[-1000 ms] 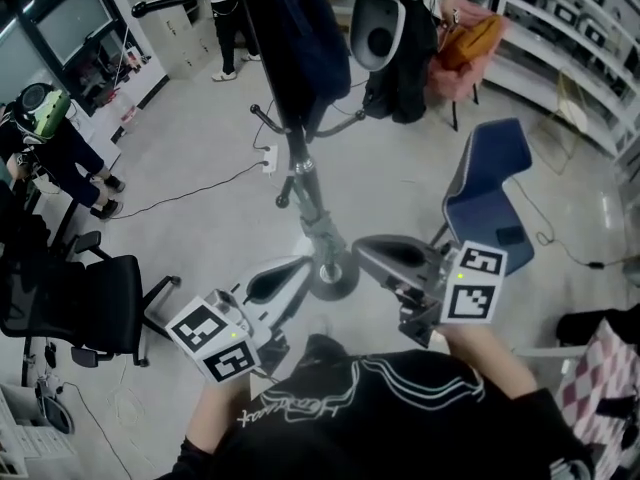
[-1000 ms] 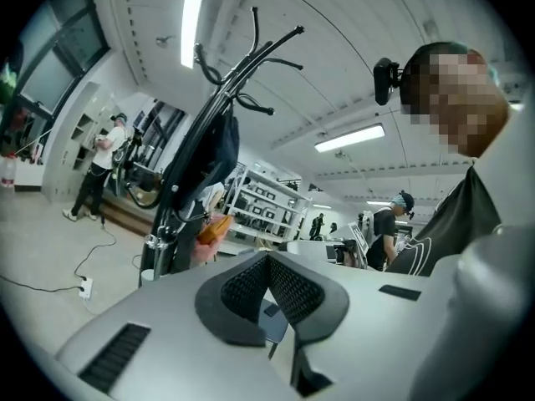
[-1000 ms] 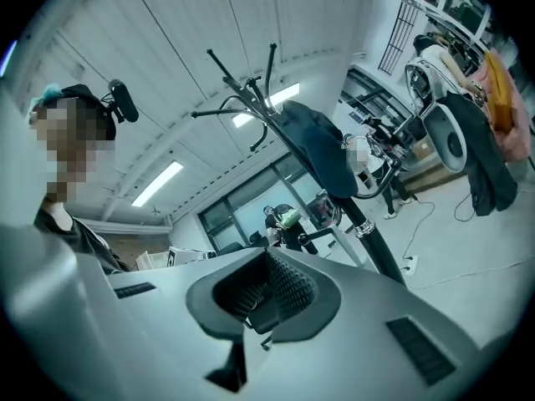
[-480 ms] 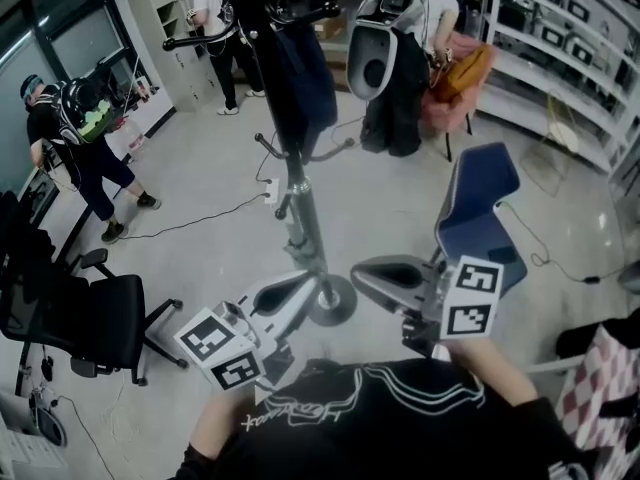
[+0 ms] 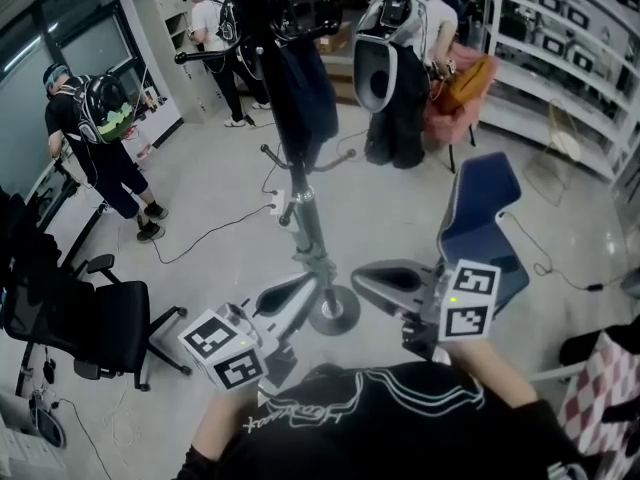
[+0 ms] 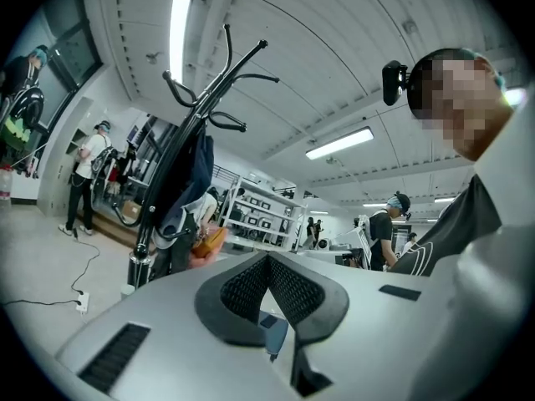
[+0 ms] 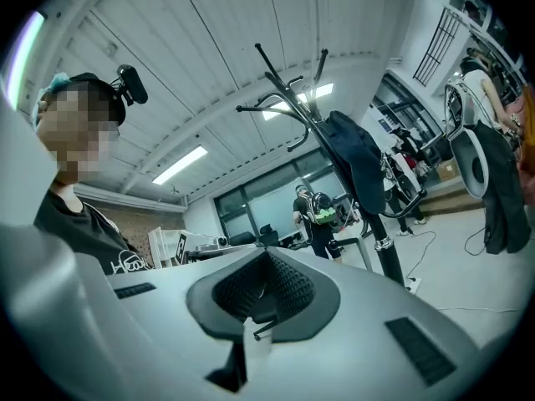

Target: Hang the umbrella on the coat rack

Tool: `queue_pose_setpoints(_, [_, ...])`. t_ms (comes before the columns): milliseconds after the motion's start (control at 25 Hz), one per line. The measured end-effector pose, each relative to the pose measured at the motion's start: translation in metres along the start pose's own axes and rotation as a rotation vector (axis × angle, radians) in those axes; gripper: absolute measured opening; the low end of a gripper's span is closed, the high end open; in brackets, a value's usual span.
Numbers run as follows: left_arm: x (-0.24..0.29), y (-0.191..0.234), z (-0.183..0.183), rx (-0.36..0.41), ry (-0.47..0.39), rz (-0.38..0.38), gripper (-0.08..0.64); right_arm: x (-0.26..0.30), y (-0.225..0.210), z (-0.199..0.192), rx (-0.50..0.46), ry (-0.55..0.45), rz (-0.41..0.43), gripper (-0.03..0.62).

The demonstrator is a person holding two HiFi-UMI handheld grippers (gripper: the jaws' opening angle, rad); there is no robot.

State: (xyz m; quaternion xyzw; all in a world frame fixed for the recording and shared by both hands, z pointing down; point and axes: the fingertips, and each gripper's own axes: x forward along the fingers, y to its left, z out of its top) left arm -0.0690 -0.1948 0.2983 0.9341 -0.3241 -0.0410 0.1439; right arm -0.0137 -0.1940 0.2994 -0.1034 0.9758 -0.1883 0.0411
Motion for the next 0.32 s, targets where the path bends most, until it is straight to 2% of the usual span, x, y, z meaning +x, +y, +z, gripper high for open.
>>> queue_pose_setpoints(320, [0.0028, -0.0064, 0.0019, 0.011, -0.001, 0.001, -0.002, -0.007, 0.0023, 0.0014, -0.006, 0.001, -0.009, 0.014])
